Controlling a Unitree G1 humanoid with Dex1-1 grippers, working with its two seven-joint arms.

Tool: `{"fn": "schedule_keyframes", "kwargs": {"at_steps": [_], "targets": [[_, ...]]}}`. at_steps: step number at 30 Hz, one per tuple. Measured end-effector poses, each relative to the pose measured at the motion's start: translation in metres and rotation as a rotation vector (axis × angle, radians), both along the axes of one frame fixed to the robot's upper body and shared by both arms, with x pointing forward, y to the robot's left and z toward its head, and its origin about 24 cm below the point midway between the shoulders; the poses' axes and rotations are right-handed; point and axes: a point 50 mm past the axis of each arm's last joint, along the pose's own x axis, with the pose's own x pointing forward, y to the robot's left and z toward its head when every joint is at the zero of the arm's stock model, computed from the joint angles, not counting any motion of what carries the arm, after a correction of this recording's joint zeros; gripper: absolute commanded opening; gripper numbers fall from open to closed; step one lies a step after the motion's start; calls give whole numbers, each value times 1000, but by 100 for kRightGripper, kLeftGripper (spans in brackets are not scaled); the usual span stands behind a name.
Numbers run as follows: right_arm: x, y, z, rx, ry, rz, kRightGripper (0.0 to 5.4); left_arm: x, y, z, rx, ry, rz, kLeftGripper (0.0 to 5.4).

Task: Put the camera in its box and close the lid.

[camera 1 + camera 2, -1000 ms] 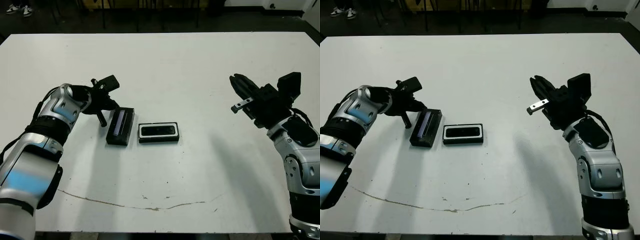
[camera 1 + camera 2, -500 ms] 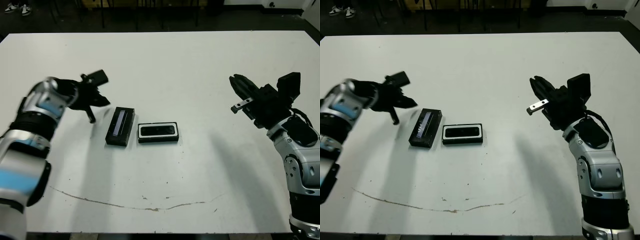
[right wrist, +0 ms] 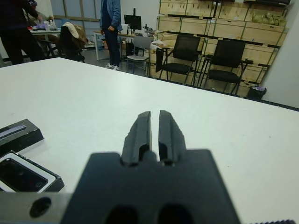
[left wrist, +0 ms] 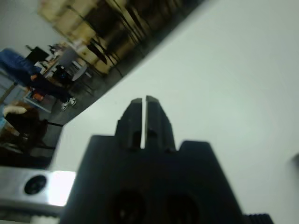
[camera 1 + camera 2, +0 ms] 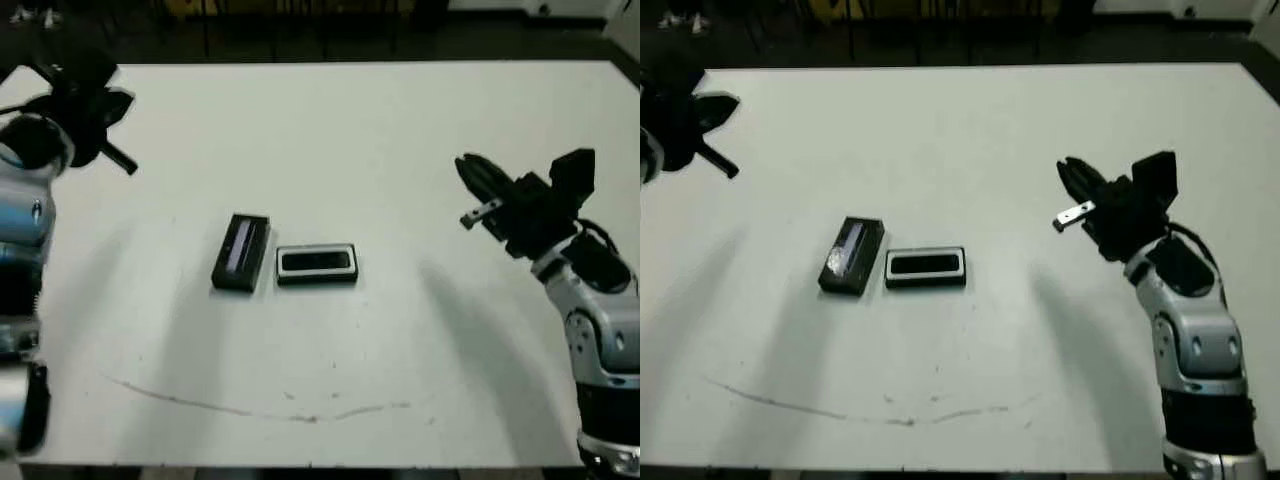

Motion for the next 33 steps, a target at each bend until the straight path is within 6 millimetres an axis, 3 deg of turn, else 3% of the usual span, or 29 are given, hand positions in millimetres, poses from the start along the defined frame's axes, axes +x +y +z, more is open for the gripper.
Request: {"fn": "schedule_keyframes", "kwargs": {"at_steps": [6, 13, 28, 33], "targets": [[-1, 1, -2, 18, 7, 6, 0, -48, -39, -24, -147, -19, -101, 136], [-1, 4, -4, 51, 33, 18, 0, -72, -67, -40, -218, 70, -157, 262], [-4, 4, -8, 60, 58, 15, 0, -78, -88, -80, -82, 258, -146, 539], [-4, 4, -9, 64, 61, 16, 0, -74, -90, -96, -79, 303, -90, 539]]}}
